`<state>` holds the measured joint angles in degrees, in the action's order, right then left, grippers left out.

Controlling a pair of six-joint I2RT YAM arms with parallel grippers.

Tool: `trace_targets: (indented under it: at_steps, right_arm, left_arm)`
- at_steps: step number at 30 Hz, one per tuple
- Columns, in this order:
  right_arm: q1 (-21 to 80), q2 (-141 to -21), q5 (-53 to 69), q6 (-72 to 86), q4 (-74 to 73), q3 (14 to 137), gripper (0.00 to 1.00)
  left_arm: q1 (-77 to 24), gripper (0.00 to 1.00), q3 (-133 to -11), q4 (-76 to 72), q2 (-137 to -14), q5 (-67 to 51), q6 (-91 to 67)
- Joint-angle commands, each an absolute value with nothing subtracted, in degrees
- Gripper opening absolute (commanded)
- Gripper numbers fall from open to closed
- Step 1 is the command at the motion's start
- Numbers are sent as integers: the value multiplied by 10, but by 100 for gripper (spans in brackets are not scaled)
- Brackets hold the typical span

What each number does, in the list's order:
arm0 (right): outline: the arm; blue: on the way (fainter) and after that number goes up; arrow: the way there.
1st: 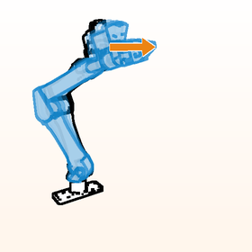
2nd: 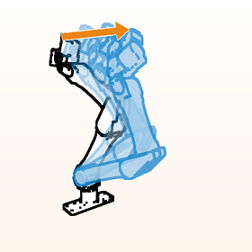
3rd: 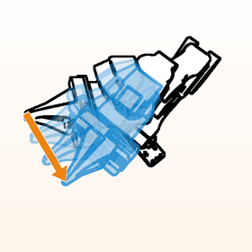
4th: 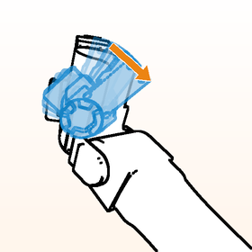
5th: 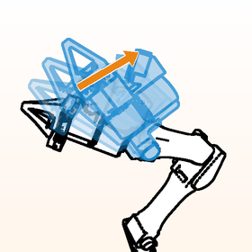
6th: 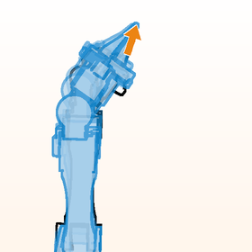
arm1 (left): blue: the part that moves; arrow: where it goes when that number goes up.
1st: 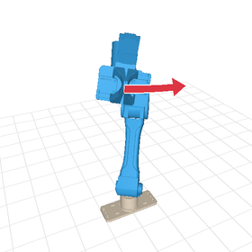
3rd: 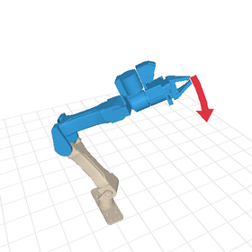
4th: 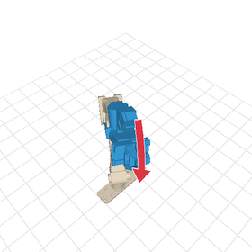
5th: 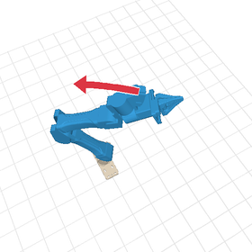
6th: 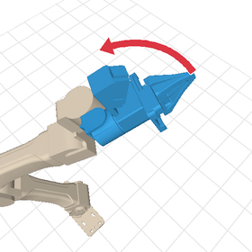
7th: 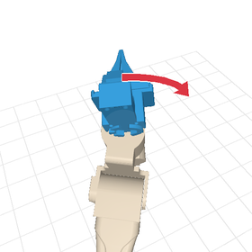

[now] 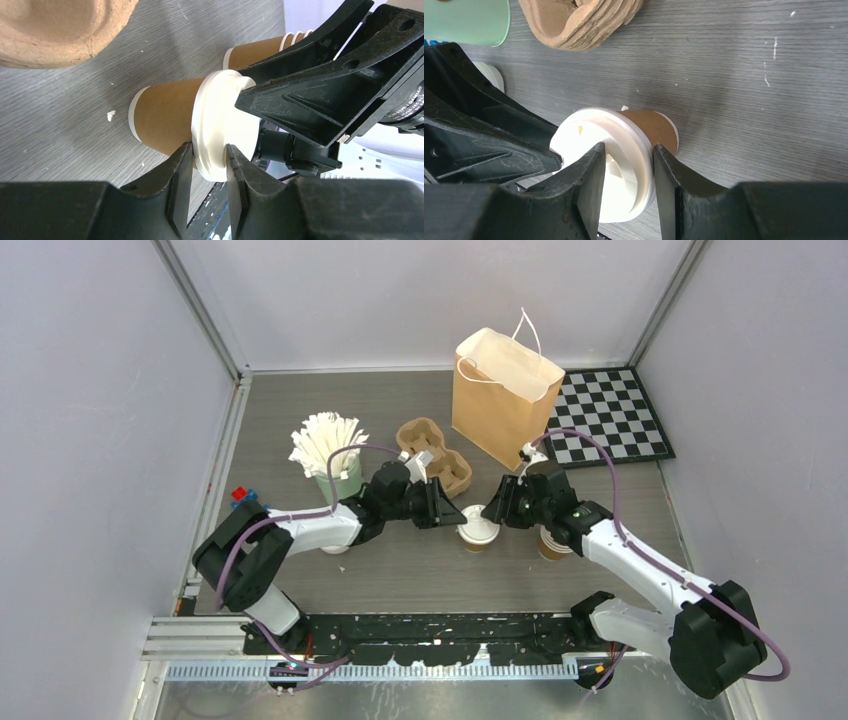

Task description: Pack the takeout coffee

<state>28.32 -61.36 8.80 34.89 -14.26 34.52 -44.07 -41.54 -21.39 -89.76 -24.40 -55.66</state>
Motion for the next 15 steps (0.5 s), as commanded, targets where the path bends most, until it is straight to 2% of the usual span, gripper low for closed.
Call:
trace_targets:
  at_steps: [1, 5, 12, 15]
  right_arm:
    - [286, -628, 50, 337, -211, 364, 44]
    - [286, -657, 60, 316, -216, 382, 44]
    - [286, -671, 91, 284, -215, 390, 45]
    - [286, -674, 117, 265, -212, 391, 45]
  left_arm:
    - [-474, 30, -413, -233, -910, -274, -604]
    - [-510, 30, -446, -102, -889, -192, -569]
    - [-546, 30, -416, -101, -835, -127, -605]
    - [-544, 34, -406, -144, -832, -146, -608]
